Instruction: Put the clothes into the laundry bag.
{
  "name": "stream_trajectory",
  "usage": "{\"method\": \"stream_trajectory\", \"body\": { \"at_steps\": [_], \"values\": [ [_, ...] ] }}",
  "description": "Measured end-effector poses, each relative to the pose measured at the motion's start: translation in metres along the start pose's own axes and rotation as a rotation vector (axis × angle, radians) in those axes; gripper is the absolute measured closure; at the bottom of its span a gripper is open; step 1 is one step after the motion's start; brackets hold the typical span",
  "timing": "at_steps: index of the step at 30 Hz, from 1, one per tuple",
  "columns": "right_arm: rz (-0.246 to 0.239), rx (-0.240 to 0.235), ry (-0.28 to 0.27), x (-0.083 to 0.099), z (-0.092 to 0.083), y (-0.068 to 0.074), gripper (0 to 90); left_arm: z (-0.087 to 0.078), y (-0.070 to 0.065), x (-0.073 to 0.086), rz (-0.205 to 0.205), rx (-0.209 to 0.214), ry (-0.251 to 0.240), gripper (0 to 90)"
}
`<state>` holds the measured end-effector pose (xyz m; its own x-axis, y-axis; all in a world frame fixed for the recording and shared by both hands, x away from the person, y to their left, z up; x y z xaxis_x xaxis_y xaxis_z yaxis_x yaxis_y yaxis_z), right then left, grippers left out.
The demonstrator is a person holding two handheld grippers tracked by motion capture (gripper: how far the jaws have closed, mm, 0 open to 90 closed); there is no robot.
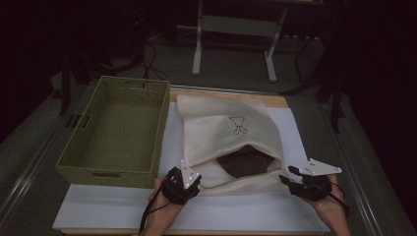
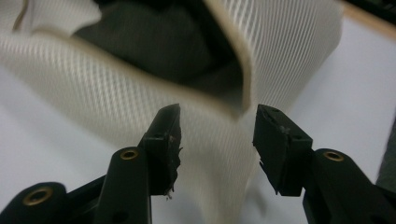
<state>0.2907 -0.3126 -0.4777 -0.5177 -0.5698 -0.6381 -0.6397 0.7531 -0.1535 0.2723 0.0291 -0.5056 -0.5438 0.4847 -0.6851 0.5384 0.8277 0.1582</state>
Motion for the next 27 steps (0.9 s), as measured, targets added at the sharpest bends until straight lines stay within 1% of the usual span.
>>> {"method": "stream_trajectory", "body": {
  "at_steps": [1, 2, 3, 5, 6, 7, 9, 10, 11, 12, 13, 14, 15, 16, 17, 18, 19, 20, 21, 22, 23, 25, 26, 27],
  "values": [
    [-0.011, 0.023, -0.029, -0.012, 0.003, 0.003, 54.4, 0.004, 0.000, -0.006, 0.008, -0.015, -0.002, 48.2],
    [-0.011, 0.023, -0.029, -0.012, 0.003, 0.003, 54.4, 0.007, 0.000, -0.010, 0.010, -0.017, -0.010, 48.2],
    [-0.031, 0.042, -0.039, -0.022, 0.008, 0.006, 57.7, 0.012, 0.000, -0.015, 0.025, -0.014, -0.013, 46.6],
    [-0.038, 0.051, -0.045, -0.025, 0.010, 0.008, 57.9, 0.020, -0.002, -0.022, 0.056, -0.028, -0.014, 45.5],
    [-0.047, 0.090, -0.051, -0.034, 0.016, 0.009, 58.0, 0.025, -0.002, -0.025, 0.072, -0.037, -0.007, 41.1],
    [-0.047, 0.090, -0.051, -0.034, 0.016, 0.009, 58.0, 0.030, -0.003, -0.027, 0.084, -0.052, -0.002, 41.1],
    [-0.047, 0.110, -0.058, -0.041, 0.021, 0.008, 54.3, 0.039, -0.004, -0.032, 0.113, -0.053, 0.019, 38.1],
    [-0.048, 0.119, -0.058, -0.044, 0.023, 0.007, 53.3, 0.044, -0.005, -0.033, 0.125, -0.062, 0.026, 37.2],
    [-0.062, 0.153, -0.047, -0.048, 0.029, 0.007, 52.1, 0.048, -0.007, -0.034, 0.135, -0.070, 0.032, 37.3],
    [-0.062, 0.153, -0.047, -0.048, 0.029, 0.007, 52.1, 0.051, -0.008, -0.036, 0.150, -0.089, 0.036, 37.3],
    [-0.076, 0.173, -0.031, -0.051, 0.033, 0.007, 56.6, 0.054, -0.009, -0.037, 0.172, -0.121, 0.041, 45.4],
    [-0.076, 0.173, -0.031, -0.051, 0.033, 0.007, 56.6, 0.055, -0.008, -0.038, 0.174, -0.135, 0.045, 45.4],
    [-0.083, 0.175, -0.029, -0.052, 0.034, 0.008, 60.6, 0.056, -0.007, -0.039, 0.168, -0.138, 0.048, 50.3],
    [-0.089, 0.164, -0.021, -0.052, 0.034, 0.008, 69.1, 0.056, -0.006, -0.041, 0.164, -0.137, 0.052, 58.4],
    [-0.097, 0.161, -0.019, -0.053, 0.034, 0.009, 76.5, 0.056, -0.004, -0.042, 0.158, -0.140, 0.053, 68.9],
    [-0.099, 0.155, -0.019, -0.053, 0.033, 0.009, 84.1, 0.054, -0.003, -0.042, 0.144, -0.116, 0.046, 78.4],
    [-0.102, 0.150, -0.026, -0.053, 0.031, 0.008, 85.8, 0.049, -0.001, -0.043, 0.132, -0.091, 0.034, 81.4],
    [-0.099, 0.140, -0.033, -0.053, 0.029, 0.007, 86.4, 0.046, -0.001, -0.043, 0.130, -0.079, 0.026, 82.8],
    [-0.098, 0.130, -0.034, -0.052, 0.027, 0.007, 86.5, 0.039, 0.000, -0.042, 0.114, -0.043, 0.011, 83.3],
    [-0.105, 0.093, -0.050, -0.050, 0.022, 0.005, 86.5, 0.035, 0.000, -0.042, 0.110, -0.028, 0.002, 83.6],
    [-0.105, 0.093, -0.050, -0.050, 0.022, 0.005, 86.5, 0.029, 0.001, -0.040, 0.106, -0.010, -0.010, 83.6],
    [-0.117, 0.032, -0.054, -0.046, 0.018, 0.005, 86.5, 0.017, 0.000, -0.037, 0.094, 0.041, -0.037, 83.9],
    [-0.163, -0.028, -0.050, -0.040, 0.015, 0.007, 86.8, 0.012, -0.001, -0.033, 0.095, 0.068, -0.041, 84.2],
    [-0.163, -0.028, -0.050, -0.040, 0.015, 0.007, 86.8, 0.009, -0.001, -0.031, 0.096, 0.084, -0.045, 84.2]
  ]
}}
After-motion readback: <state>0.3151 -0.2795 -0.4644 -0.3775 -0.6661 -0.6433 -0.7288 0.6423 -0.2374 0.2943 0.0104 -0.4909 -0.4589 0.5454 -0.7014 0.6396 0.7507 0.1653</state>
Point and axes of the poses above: each handheld gripper's, and its own axes: z roughly forward along the jaws, x roughly out of its underside, y roughly to its left, the point moved 4 cm from there along z, roughly forward along the jaws, and after that the axes turned 8 degrees about y, right-handed, at the moved point
